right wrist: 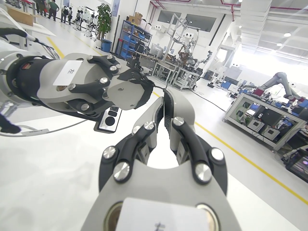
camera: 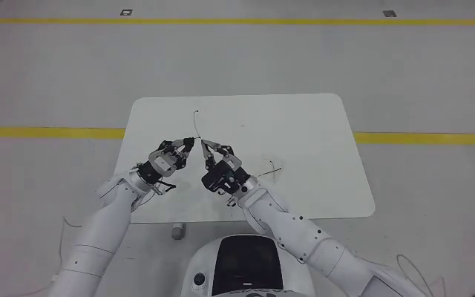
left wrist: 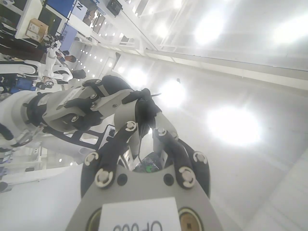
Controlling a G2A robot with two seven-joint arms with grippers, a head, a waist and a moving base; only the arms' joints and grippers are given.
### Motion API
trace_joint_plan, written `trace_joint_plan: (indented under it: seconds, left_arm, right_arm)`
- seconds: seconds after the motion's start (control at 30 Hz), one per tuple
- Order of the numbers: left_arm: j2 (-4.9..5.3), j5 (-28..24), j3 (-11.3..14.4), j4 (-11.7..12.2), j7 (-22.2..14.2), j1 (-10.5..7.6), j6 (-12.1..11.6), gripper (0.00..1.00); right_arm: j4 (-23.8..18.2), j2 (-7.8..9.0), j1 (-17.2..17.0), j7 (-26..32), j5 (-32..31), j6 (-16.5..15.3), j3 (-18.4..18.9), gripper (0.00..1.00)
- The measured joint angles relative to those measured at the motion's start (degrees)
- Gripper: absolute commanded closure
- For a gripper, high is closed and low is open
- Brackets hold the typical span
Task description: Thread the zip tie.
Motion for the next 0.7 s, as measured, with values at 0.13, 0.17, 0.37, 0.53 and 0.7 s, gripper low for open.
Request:
trace_joint_plan:
  seconds: [0.13, 0.17, 0.37, 0.53, 0.7]
  left_arm:
    - [0.00, 0.00, 0.00, 0.00, 0.00, 0.00, 0.00, 1.00]
    - [0.00, 0.00, 0.00, 0.00, 0.00, 0.00, 0.00, 1.00]
    - [0.00, 0.00, 0.00, 0.00, 0.00, 0.00, 0.00, 1.00]
    - [0.00, 0.00, 0.00, 0.00, 0.00, 0.00, 0.00, 1.00]
    - [0.00, 0.00, 0.00, 0.00, 0.00, 0.00, 0.00, 1.00]
  right_arm:
    - [0.03, 0.07, 0.10, -0.09, 0.00, 0.38, -0.35, 1.00]
    - [0.03, 0.11, 0.11, -0.10, 0.00, 0.47, -0.40, 1.00]
    - [-0.19, 0.38, -0.18, -0.17, 0.00, 0.71, -0.27, 1.00]
    - [-0.42, 0.62, -0.52, -0.11, 0.00, 0.57, 0.04, 1.00]
    - [-0.62, 0.80, -0.72, 0.01, 0.00, 0.53, 0.25, 1.00]
